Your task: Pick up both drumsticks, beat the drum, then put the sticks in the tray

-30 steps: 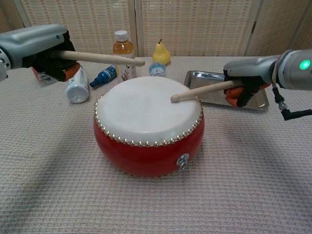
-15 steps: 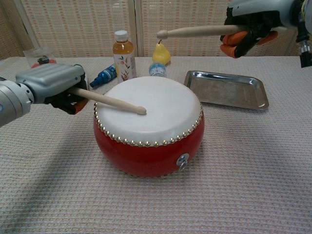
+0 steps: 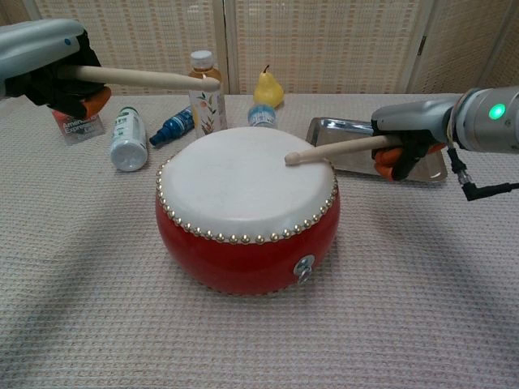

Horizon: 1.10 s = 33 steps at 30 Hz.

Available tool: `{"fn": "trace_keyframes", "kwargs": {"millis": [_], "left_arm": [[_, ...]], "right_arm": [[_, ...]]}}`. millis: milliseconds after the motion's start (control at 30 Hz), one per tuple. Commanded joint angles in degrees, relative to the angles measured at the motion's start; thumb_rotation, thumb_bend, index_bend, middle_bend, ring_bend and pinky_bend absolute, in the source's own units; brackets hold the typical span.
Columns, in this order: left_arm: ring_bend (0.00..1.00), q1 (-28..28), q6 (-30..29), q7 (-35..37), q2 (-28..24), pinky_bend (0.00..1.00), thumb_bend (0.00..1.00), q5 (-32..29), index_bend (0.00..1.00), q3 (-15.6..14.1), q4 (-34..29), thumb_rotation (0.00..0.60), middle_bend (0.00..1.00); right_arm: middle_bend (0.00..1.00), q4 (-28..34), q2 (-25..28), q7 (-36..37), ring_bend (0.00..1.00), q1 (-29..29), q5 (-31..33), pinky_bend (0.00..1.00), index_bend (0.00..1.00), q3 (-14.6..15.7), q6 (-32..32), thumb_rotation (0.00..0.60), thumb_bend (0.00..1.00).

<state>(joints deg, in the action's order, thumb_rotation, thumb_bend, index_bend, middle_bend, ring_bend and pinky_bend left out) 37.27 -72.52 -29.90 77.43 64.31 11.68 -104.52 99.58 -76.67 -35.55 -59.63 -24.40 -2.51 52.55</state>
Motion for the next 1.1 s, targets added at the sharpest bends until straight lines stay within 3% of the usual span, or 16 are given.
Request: {"fn": "trace_keyframes", "kwargs": {"millis": [33,233,433,567,900,1100], "left_arm": [[1.00,-0.18,0.18,0.38,0.00,1.00,0.86,-0.13,1.00,-0.02,0.43,0.600,1.00],[1.00,-0.89,0.20,1.74,-0.22,1.00,0.86,-0.09,1.00,-0.22,1.54,0.600,1.00],[1.00,-1.92,0.04,3.09,-1.06,1.00,0.86,0.19,1.00,-0.59,2.36,0.600,1.00],[1.00,-2.54,-0.17,3.30,-1.50,1.00,0.86,0.43,1.00,-0.91,2.38,0.600,1.00],[1.00,-3.84,-0.71,3.72,-2.65,1.00,0.86,0.61,1.00,-1.18,1.62,0.600,1.00],[1.00,-4.39,-0.65,4.47,-3.52,1.00,0.85,0.56,1.00,-0.98,1.54,0.600,1.00]], "right_arm": [[1.00,0.50,-0.22,2.55,1.00,0.42,-1.72,1.00,1.00,-1.43,1.23,0.600,0.78],[1.00,4.69,6.39,13.23,1.00,4.94,-8.73,1.00,1.00,-7.37,3.25,0.600,0.78],[1.00,-0.35,9.14,17.36,1.00,5.99,-5.52,1.00,1.00,-9.31,-0.26,0.600,0.78],[1.00,-9.83,5.24,16.33,1.00,3.68,-1.34,1.00,1.00,-8.54,-5.88,0.600,0.75],[1.00,-31.40,-6.44,13.96,1.00,-0.90,4.54,1.00,1.00,-6.06,-15.72,0.600,0.47],[0.97,-41.96,-12.44,11.57,0.89,-2.79,8.04,0.87,0.97,-4.29,-19.39,0.600,0.36]]}}
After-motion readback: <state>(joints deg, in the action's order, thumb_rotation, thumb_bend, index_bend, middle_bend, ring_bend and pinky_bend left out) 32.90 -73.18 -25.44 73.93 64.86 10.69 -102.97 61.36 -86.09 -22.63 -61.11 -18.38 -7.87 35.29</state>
